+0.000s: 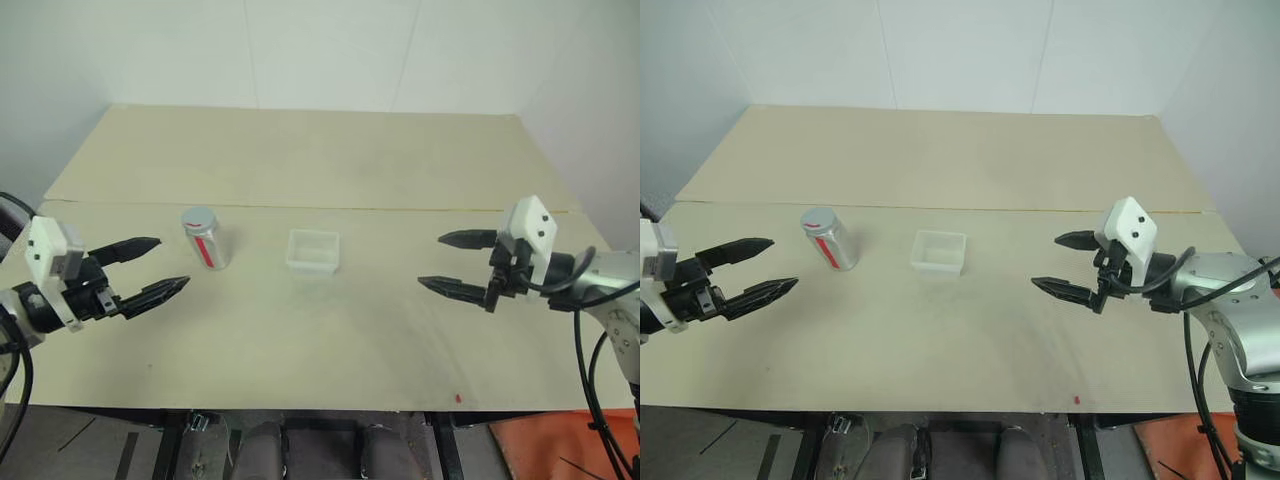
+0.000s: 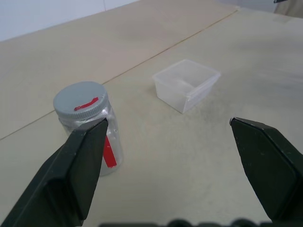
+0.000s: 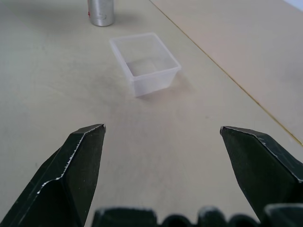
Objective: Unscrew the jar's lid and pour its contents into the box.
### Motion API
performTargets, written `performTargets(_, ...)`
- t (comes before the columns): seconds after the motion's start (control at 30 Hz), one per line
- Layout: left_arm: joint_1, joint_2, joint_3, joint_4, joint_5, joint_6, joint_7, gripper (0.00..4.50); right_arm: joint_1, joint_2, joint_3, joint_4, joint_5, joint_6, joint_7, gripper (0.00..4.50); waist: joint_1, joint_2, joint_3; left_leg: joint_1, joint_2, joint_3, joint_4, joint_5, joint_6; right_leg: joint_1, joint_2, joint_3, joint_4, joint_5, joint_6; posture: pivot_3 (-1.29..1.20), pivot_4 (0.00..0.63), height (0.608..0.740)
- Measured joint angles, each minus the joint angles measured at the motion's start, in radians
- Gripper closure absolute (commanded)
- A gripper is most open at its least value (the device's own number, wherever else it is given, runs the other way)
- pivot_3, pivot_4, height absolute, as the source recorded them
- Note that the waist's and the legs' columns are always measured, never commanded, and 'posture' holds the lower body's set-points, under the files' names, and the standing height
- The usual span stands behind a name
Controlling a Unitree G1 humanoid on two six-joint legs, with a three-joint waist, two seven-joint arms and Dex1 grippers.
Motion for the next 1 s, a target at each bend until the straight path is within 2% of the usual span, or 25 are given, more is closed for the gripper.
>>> performTargets(0.23,-0.019,-0.001,-0.016,0.029,0.026,-0.025,-0.012,0.05,0.000,-0.005,0.000,0.000,-0.003,0.000,0.010,0.00,-0.004,0.000,0.000,0.000,0.000,0.000,0.000,0.000,0.000,0.000,0.000,0.000,0.000,0.000,0.000,0.00,0.150,0.740)
performTargets(0.4,0.003,-0.047,-0.016,0.017,0.058,-0.039,0.038,0.05,-0.004,-0.006,0.001,0.000,-0.004,0.000,0.013,0.00,-0.004,0.000,0.000,0.000,0.000,-0.001,0.000,0.000,0.000,0.000,0.000,0.000,0.000,0.000,0.000,0.00,0.150,0.740)
performTargets(0.53,0.061,-0.176,-0.030,-0.003,0.142,-0.083,0.179,0.05,-0.005,-0.002,0.003,-0.004,-0.004,0.000,0.009,0.00,-0.004,0.000,0.000,0.000,0.000,-0.001,0.000,0.000,0.000,0.000,0.000,0.001,0.000,0.000,0.000,0.00,0.150,0.740)
performTargets(0.77,0.005,-0.432,-0.151,0.039,0.292,-0.220,0.430,0.05,-0.049,0.015,0.041,-0.005,-0.004,0.000,0.006,0.00,0.004,-0.001,0.000,0.000,-0.001,-0.003,0.001,0.000,0.000,0.001,-0.001,0.000,0.000,0.001,0.000,0.00,0.150,0.740)
performTargets(0.9,-0.017,-0.488,-0.204,0.086,0.358,-0.292,0.482,0.05,-0.050,0.015,0.042,-0.005,-0.005,0.000,0.006,0.00,0.003,-0.001,0.000,-0.001,-0.001,-0.002,0.001,0.000,0.000,0.000,-0.001,0.000,-0.001,0.001,0.000,0.00,0.150,0.740)
performTargets(1.0,-0.072,-0.534,-0.239,0.156,0.451,-0.370,0.583,0.05,-0.050,0.015,0.042,-0.008,-0.004,0.000,0.006,0.00,0.003,-0.001,0.000,0.000,-0.001,-0.003,0.001,0.000,0.000,0.001,-0.001,0.000,0.000,0.001,0.000,0.00,0.150,0.740)
